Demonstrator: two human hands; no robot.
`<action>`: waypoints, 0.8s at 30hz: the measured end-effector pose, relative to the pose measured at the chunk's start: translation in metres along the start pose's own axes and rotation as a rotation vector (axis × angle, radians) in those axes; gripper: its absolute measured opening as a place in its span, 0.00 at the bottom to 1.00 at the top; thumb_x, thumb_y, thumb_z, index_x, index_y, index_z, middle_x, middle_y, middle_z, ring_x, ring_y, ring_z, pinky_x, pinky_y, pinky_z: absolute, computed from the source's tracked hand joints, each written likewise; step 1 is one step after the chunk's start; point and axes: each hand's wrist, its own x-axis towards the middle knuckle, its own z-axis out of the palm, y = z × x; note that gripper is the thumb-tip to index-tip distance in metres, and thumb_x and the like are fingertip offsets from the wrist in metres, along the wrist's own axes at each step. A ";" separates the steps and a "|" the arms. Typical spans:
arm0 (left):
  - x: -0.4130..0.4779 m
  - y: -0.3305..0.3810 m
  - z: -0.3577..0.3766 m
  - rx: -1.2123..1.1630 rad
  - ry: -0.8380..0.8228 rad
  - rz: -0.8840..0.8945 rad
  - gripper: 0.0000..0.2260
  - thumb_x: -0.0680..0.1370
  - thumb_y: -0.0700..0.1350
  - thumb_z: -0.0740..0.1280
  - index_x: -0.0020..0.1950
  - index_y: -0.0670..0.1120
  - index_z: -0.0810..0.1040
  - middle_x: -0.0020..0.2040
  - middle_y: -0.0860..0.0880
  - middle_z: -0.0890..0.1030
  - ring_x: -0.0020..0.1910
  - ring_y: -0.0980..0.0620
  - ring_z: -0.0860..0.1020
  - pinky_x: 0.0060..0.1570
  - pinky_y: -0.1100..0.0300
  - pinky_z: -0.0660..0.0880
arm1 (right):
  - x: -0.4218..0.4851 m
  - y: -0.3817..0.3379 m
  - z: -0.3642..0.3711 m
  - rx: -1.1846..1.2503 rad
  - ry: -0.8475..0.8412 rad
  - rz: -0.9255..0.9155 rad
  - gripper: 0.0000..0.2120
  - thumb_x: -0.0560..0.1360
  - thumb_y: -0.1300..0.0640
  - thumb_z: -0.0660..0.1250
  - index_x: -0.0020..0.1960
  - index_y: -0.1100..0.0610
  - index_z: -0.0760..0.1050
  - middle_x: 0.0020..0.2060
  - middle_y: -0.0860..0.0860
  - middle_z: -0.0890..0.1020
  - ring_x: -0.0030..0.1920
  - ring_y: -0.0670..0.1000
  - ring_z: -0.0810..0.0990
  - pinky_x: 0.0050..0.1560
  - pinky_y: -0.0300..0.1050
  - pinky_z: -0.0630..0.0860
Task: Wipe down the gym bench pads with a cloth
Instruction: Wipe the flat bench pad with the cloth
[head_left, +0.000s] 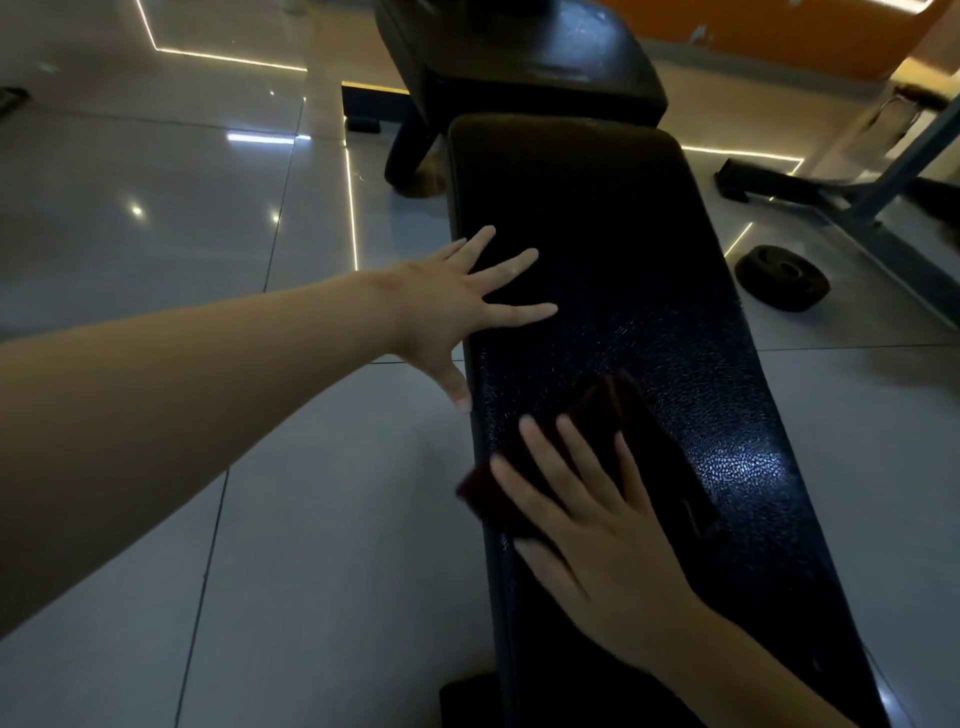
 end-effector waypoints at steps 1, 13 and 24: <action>0.000 0.001 0.002 -0.009 0.011 0.014 0.51 0.65 0.75 0.64 0.70 0.67 0.28 0.76 0.47 0.28 0.74 0.35 0.32 0.73 0.38 0.42 | -0.021 -0.002 0.002 -0.019 -0.009 -0.063 0.27 0.80 0.42 0.50 0.78 0.45 0.55 0.78 0.50 0.55 0.78 0.56 0.53 0.71 0.65 0.53; 0.006 0.001 0.001 -0.136 0.049 0.012 0.52 0.67 0.62 0.74 0.74 0.64 0.36 0.78 0.52 0.34 0.76 0.43 0.33 0.74 0.41 0.41 | 0.059 0.008 -0.006 -0.004 0.008 -0.035 0.25 0.80 0.41 0.49 0.76 0.44 0.59 0.78 0.48 0.57 0.78 0.53 0.52 0.74 0.62 0.51; -0.009 0.028 -0.003 -0.011 -0.092 -0.037 0.54 0.64 0.72 0.67 0.72 0.64 0.28 0.76 0.49 0.28 0.74 0.36 0.31 0.73 0.39 0.44 | 0.026 -0.002 -0.003 -0.019 0.021 -0.077 0.27 0.80 0.42 0.52 0.78 0.45 0.55 0.78 0.50 0.54 0.78 0.55 0.50 0.74 0.64 0.50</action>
